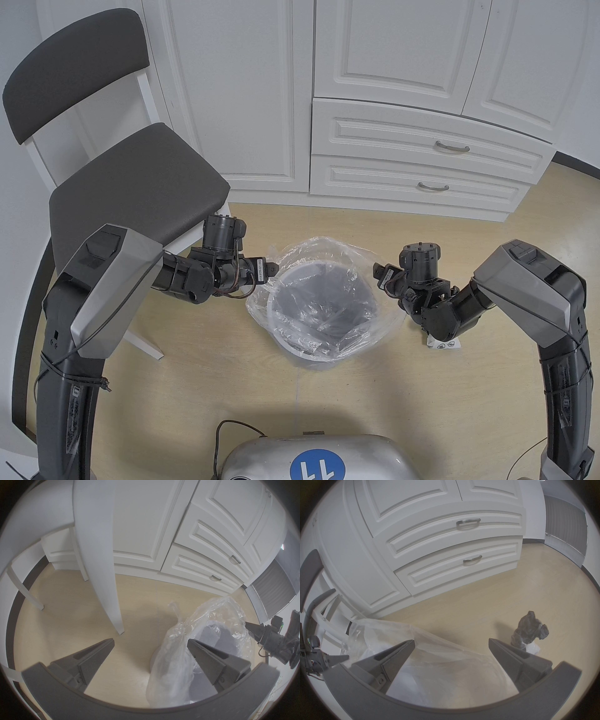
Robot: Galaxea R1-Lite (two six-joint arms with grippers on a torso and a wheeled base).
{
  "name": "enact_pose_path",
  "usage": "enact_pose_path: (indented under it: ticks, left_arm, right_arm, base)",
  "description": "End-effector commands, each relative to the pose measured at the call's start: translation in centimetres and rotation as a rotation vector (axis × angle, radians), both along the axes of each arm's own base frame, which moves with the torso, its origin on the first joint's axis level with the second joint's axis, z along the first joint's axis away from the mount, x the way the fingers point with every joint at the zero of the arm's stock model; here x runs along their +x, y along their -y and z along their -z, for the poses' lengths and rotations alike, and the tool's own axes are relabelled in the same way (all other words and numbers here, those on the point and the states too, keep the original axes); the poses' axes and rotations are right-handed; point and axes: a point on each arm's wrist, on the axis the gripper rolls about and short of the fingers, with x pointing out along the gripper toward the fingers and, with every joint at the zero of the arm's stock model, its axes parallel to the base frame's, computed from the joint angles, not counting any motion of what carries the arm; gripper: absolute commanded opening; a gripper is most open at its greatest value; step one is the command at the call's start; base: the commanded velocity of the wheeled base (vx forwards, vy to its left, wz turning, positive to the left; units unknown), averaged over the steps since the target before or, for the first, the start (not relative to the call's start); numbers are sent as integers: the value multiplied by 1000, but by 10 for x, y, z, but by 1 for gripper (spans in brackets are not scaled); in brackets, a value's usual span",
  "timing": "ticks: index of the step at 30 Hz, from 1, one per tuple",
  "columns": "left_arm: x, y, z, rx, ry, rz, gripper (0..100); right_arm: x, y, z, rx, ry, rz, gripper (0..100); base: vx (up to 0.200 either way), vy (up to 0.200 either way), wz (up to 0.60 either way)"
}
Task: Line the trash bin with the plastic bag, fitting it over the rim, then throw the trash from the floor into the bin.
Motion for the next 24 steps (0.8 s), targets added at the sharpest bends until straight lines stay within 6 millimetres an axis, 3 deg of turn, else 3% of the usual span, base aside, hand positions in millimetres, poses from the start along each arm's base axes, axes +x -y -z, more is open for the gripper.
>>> enact_pose_path:
  ticks: [1,24]
  left_arm:
    - [5,2,12,0,-9,-2,100]
    - [27,-3,33,32,-54,-100,100]
  right_arm:
    - [5,-2,24,-3,0,-1,100]
    - [21,-1,71,-4,-16,11,100]
  base:
    - [0,0,0]
    - [0,0,0]
